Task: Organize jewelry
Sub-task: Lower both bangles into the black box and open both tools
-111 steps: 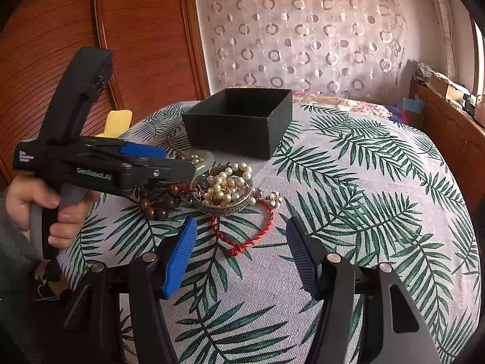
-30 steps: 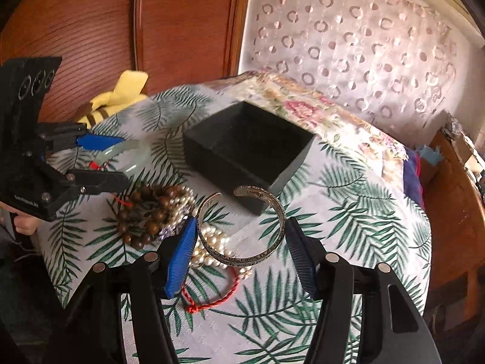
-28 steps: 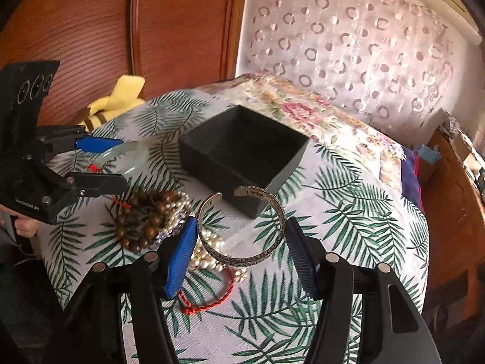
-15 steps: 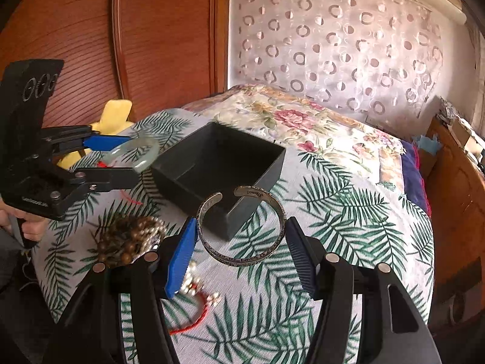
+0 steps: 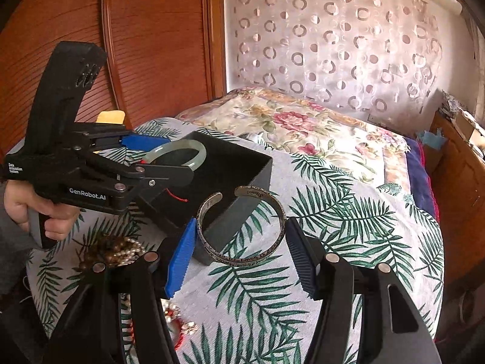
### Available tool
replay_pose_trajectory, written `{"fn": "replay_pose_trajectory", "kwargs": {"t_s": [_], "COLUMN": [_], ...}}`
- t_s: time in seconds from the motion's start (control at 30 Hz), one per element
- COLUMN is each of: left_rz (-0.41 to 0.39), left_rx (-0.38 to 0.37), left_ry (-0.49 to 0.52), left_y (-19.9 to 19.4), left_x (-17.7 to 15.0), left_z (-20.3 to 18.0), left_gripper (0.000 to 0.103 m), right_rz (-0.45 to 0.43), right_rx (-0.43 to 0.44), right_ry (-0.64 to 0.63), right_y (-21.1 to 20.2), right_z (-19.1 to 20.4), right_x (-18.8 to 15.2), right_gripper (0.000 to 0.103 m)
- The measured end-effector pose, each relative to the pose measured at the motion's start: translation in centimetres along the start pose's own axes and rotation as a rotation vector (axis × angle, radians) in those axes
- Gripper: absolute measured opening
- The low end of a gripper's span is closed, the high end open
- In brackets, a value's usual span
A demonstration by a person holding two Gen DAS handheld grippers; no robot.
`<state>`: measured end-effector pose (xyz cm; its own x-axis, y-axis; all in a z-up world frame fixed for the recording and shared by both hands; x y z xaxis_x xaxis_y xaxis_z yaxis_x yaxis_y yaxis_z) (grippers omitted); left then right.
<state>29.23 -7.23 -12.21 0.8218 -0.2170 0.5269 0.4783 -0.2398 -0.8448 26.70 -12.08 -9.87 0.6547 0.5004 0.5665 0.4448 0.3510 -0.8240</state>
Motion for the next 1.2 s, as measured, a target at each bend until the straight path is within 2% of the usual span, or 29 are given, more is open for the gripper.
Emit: {"fn": "replay_pose_trajectory", "kwargs": {"t_s": [0.23,0.33,0.47,0.53,0.6,0.7,0.8,0.93,1.2], "left_rz": [0.013,-0.005,-0.029,-0.047,-0.072,-0.105,-0.132,-0.142,-0.125], "left_rx": [0.007,0.005,0.001,0.014,0.032,0.054,0.1,0.131,0.128], "left_ry": [-0.008,-0.014,-0.017,-0.02,-0.035,-0.055,-0.07,-0.092,-0.147], "left_y": [0.5,0.1,-1.0,-1.9,-3.0,-4.6,-6.0,-7.1,-7.5], "left_x": [-0.2,-0.2,-0.2,-0.3,-0.7,-1.5,-2.6,-4.6,-7.7], "left_z": [0.0,0.1,0.2,0.4,0.9,1.9,3.0,4.6,6.8], "left_gripper": [0.069,0.079,0.081,0.081,0.088,0.092,0.095,0.095,0.095], "right_rz": [0.014,0.015,0.008,0.001,-0.006,-0.011,-0.007,0.04,0.147], "right_rx": [-0.003,-0.008,-0.016,-0.012,-0.003,0.008,0.018,0.011,-0.032], "right_ry": [0.02,0.021,0.018,0.018,0.014,0.001,-0.016,-0.058,-0.076], "right_y": [0.7,0.7,0.3,0.3,0.4,0.9,1.7,3.6,6.7], "right_z": [-0.6,-0.7,-0.4,-0.2,0.3,1.4,2.7,4.3,5.3], "right_x": [-0.4,-0.3,0.2,0.5,0.9,1.9,2.8,3.5,4.4], "right_gripper": [0.062,0.062,0.062,0.062,0.062,0.062,0.062,0.062,0.062]}}
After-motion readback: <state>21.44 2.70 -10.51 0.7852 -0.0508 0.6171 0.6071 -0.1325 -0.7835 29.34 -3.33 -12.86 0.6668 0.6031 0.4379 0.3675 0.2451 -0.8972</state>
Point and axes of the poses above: each gripper's, at about its wrist camera, not at the fingertips, and y roughly the way its jaws point, z to its left, x to its top, the point moved 10 cm from there along y, roughly the way its jaws point, and after that the axes turned 14 degrees about z, right-handed, at the moved point
